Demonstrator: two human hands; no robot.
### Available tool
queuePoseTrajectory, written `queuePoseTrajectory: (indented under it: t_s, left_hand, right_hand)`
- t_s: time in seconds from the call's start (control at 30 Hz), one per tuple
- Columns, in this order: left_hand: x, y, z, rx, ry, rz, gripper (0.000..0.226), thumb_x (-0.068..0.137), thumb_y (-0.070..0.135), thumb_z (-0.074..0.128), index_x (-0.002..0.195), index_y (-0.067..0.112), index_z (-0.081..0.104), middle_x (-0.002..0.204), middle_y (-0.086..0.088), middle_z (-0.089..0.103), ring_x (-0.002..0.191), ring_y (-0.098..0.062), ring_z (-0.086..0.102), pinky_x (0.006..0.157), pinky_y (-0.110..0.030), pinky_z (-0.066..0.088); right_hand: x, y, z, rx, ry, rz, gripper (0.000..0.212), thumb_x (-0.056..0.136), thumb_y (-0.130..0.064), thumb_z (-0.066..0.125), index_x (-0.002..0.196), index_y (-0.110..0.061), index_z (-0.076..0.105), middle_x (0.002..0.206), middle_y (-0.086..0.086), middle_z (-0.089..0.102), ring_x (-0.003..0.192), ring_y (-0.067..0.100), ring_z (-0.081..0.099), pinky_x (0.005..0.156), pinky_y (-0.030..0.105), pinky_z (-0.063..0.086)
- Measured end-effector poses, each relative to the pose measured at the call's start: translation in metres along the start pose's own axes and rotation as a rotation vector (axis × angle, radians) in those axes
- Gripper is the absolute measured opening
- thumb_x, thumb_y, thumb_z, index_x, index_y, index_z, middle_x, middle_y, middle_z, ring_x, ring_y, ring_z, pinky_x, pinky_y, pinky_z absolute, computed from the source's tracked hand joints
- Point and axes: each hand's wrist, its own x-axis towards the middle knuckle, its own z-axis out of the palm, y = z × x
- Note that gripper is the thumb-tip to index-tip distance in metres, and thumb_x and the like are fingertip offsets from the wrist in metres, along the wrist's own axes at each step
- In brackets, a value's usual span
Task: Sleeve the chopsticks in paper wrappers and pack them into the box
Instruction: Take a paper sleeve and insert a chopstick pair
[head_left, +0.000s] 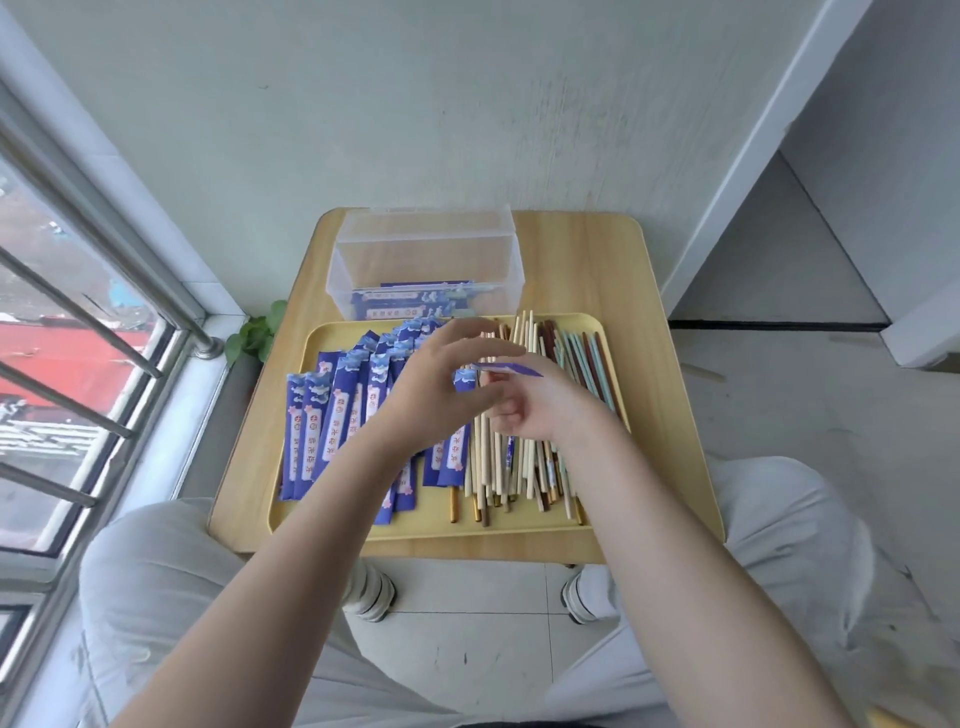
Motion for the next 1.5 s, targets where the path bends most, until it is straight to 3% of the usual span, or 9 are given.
queuePoseTrajectory:
  t_s: [0.17,0.5,0.67,0.77,0.87,1.0,1.27,1.4,1.5]
  left_hand:
    - [0.004,0.009,0.008,-0.140,0.238,-0.121,0.024,0.093,0.023,0.069,0.070,0.014,0.066,0.068,-0.006,0.065,0.066,-0.019,0.060,0.063,-0.044,0.051]
    - [0.000,-0.007,0.007,-1.204,0.528,-0.746,0.013,0.102,0.011,0.055,0.113,0.003,0.057,0.096,-0.011,0.073,0.085,-0.022,0.074,0.075,-0.034,0.061]
    - [-0.006,-0.010,0.007,-0.533,0.528,-0.869,0.070,0.093,0.012,0.067,0.152,0.017,0.030,0.139,-0.004,0.052,0.108,-0.010,0.063,0.085,-0.027,0.053]
    - [-0.012,-0.012,0.005,0.011,0.313,-0.366,0.071,0.088,0.012,0.065,0.152,0.019,0.035,0.152,0.000,0.041,0.140,-0.015,0.038,0.113,-0.032,0.032]
    - [-0.009,-0.012,0.012,0.251,-0.016,-0.128,0.046,0.087,0.031,0.066,0.131,0.019,0.063,0.128,0.002,0.064,0.120,-0.018,0.058,0.110,-0.047,0.040]
    - [-0.009,-0.008,0.021,0.157,-0.032,-0.223,0.028,0.095,0.030,0.066,0.121,0.020,0.071,0.108,0.004,0.065,0.093,-0.013,0.062,0.087,-0.037,0.054]
    - [-0.013,-0.003,0.035,0.153,-0.080,-0.295,0.033,0.095,0.030,0.068,0.124,0.015,0.068,0.101,0.000,0.062,0.088,-0.015,0.058,0.077,-0.022,0.047]
    - [-0.013,-0.007,0.037,0.096,-0.051,-0.386,0.032,0.093,0.029,0.070,0.121,0.014,0.067,0.106,0.004,0.062,0.095,-0.013,0.059,0.072,-0.014,0.042]
    - [-0.014,-0.011,0.044,0.069,-0.045,-0.441,0.031,0.092,0.027,0.072,0.120,0.015,0.068,0.104,0.005,0.063,0.091,-0.011,0.058,0.070,-0.013,0.041]
  right_hand:
    - [0.000,0.008,0.006,-0.141,-0.027,-0.022,0.035,0.105,-0.031,0.038,0.077,-0.013,0.049,0.058,-0.001,0.043,0.042,0.009,0.028,0.038,0.020,0.021]
    - [-0.018,0.015,-0.005,-0.426,-0.092,-0.232,0.023,0.100,-0.029,0.060,0.112,-0.009,0.065,0.096,0.013,0.072,0.070,0.023,0.066,0.058,0.029,0.051]
    - [-0.014,0.015,-0.010,-0.492,0.231,-0.420,0.015,0.102,-0.016,0.056,0.105,-0.007,0.068,0.072,0.007,0.066,0.049,0.013,0.055,0.044,0.023,0.042]
    - [-0.012,0.011,-0.015,-0.483,0.247,-0.447,0.018,0.102,-0.016,0.055,0.111,-0.008,0.068,0.062,0.002,0.054,0.044,0.010,0.042,0.041,0.021,0.032]
    - [-0.014,0.009,-0.016,-0.518,0.143,-0.403,0.023,0.104,-0.020,0.054,0.111,-0.003,0.068,0.056,-0.001,0.042,0.044,0.010,0.031,0.042,0.022,0.025]
    - [-0.017,0.013,-0.019,-0.518,0.137,-0.338,0.029,0.106,-0.016,0.045,0.111,0.006,0.062,0.056,-0.001,0.040,0.045,0.011,0.030,0.042,0.023,0.023]
    - [-0.016,0.016,-0.029,-0.476,0.293,-0.395,0.013,0.105,-0.022,0.048,0.110,-0.013,0.054,0.064,0.003,0.052,0.046,0.012,0.040,0.045,0.026,0.032]
    - [-0.013,0.016,-0.055,-0.886,0.735,-0.452,0.019,0.105,-0.022,0.045,0.092,-0.012,0.055,0.072,0.003,0.055,0.055,0.014,0.047,0.048,0.025,0.035]
    - [-0.014,0.019,-0.067,-1.185,0.787,-0.287,0.022,0.100,-0.021,0.055,0.080,-0.014,0.050,0.067,-0.002,0.045,0.050,0.012,0.041,0.043,0.023,0.028]
